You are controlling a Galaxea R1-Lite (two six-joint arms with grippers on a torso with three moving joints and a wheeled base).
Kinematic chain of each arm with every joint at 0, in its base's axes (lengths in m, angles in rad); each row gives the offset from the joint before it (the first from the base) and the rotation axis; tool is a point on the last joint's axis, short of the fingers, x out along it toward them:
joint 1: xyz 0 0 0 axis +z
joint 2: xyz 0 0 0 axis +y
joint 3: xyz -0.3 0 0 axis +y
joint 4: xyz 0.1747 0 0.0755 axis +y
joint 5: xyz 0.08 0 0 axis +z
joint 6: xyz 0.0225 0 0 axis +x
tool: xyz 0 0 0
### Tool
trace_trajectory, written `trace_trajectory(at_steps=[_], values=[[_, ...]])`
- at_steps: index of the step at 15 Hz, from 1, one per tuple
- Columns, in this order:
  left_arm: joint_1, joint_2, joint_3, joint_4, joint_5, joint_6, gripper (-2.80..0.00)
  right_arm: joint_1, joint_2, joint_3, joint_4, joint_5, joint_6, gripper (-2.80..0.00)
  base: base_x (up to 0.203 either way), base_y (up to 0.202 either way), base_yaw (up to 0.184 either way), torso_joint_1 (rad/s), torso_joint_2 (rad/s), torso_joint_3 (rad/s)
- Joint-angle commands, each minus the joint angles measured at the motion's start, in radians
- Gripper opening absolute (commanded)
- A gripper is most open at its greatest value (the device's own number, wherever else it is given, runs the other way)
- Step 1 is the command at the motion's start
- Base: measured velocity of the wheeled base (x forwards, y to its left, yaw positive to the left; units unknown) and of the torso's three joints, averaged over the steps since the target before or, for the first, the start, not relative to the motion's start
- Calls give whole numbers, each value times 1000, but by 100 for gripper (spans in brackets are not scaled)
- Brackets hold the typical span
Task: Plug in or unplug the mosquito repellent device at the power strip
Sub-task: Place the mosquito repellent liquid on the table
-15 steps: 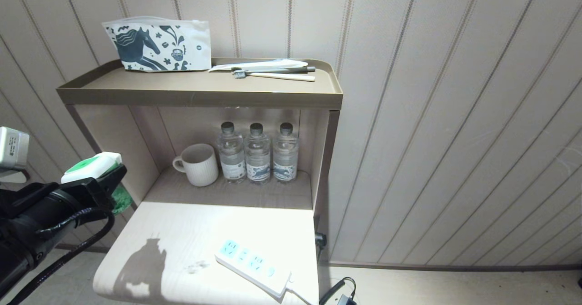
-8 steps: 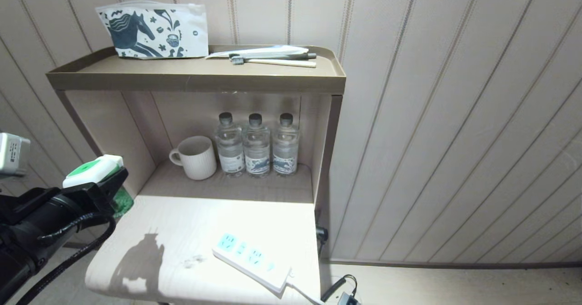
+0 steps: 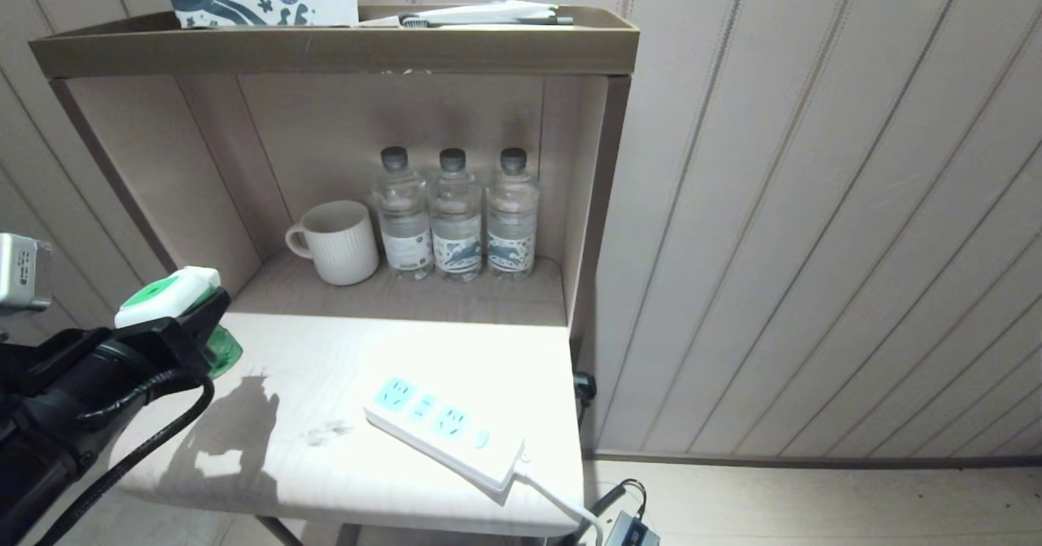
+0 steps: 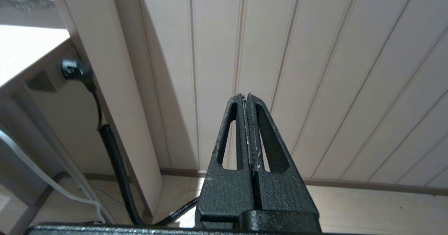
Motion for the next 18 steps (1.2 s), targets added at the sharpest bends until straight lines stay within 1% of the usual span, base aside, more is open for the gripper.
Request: trace_trajectory(at_steps=[1,3,6,7,8,9,10,11,13,14,18], values=[[0,59,22,-95,38,3,-280,0,1,0,-1,0,-1,-280,0,0,0,-198,507,286],[-6,65,28,-115,60,18,-280,0,1,0,-3,0,-1,-280,0,0,0,-199,494,286],[-6,62,25,-121,63,29,-280,0,1,0,-1,0,-1,-280,0,0,0,-139,348,212],[-6,62,25,-121,63,29,-280,0,1,0,-1,0,-1,-280,0,0,0,-38,118,74],[-6,68,21,-119,62,45,-280,0,1,0,-1,0,-1,-280,0,0,0,-28,67,48],[-6,98,13,-118,62,87,-280,0,1,0,-3,0,1,-280,0,0,0,-19,38,25],[-6,122,0,-115,67,117,-280,0,1,0,-1,0,4,-280,0,0,0,0,0,0],[-6,130,-7,-113,73,130,-280,0,1,0,-3,0,6,-280,0,0,0,0,0,0],[-6,153,-9,-113,83,146,-280,0,1,0,-1,0,6,-280,0,0,0,0,0,0],[-6,163,-10,-116,99,158,-280,0,1,0,-3,0,6,-280,0,0,0,0,0,0],[-6,221,-7,-133,111,164,-280,0,1,0,-3,0,6,-280,0,0,0,0,0,0]])
